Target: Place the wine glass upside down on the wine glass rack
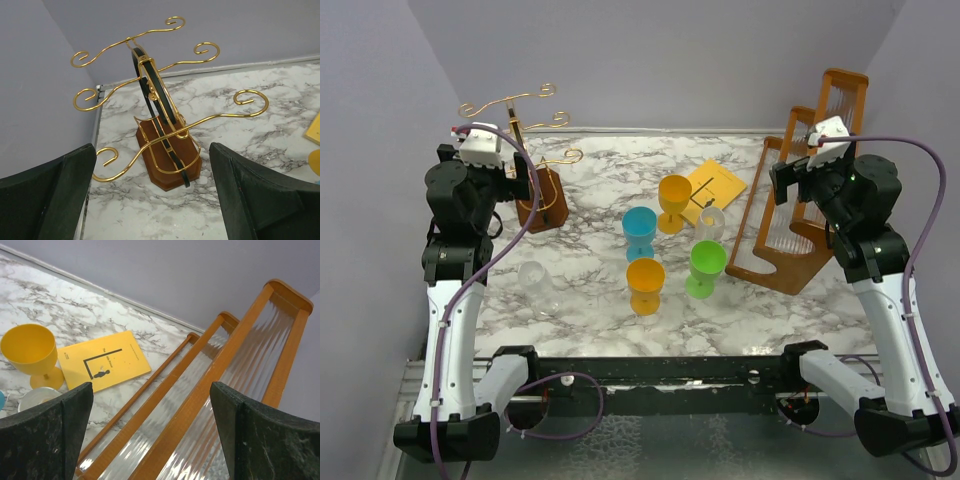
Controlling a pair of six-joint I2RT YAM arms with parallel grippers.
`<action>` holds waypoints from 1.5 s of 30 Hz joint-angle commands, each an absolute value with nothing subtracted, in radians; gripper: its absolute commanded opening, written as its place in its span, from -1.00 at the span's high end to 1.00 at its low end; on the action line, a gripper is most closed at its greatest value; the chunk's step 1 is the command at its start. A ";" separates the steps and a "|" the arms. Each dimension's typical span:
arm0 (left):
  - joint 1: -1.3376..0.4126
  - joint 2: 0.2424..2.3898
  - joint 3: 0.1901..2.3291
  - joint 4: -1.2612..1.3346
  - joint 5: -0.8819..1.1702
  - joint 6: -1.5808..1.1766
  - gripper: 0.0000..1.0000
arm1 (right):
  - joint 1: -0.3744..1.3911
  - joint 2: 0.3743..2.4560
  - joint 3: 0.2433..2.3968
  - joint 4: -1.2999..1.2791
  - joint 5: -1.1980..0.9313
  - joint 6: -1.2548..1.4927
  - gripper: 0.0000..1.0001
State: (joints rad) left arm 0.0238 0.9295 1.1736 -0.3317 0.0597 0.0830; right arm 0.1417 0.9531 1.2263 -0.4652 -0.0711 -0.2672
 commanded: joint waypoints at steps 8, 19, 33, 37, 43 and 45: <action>0.017 0.934 1.212 -0.311 -0.013 0.084 -0.98 | 0.131 0.962 1.300 -0.531 -0.191 -0.326 -0.99; 0.029 0.952 1.239 -0.340 0.030 0.022 -0.98 | 0.130 1.049 1.359 -0.558 -0.418 -0.331 -0.99; 0.028 1.189 1.388 -0.277 0.013 -0.059 -0.94 | 0.130 1.176 1.324 -0.356 -0.723 -0.306 -0.99; 0.028 1.292 1.446 -0.238 -0.001 -0.058 -0.93 | 0.130 1.170 1.252 -0.259 -0.784 -0.234 -0.99; 0.029 1.434 1.520 -0.183 -0.034 -0.045 -0.87 | 0.130 1.175 1.193 -0.234 -0.855 -0.212 -0.99; 0.029 1.473 1.550 -0.180 -0.049 -0.048 -0.79 | 0.130 1.173 1.173 -0.225 -0.871 -0.197 -0.99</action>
State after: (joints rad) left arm 0.0250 1.4162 1.4807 -0.2352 0.0048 -0.0418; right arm 0.1352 1.1801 1.2049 -0.2970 -0.7845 -0.2432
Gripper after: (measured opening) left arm 0.928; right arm 0.996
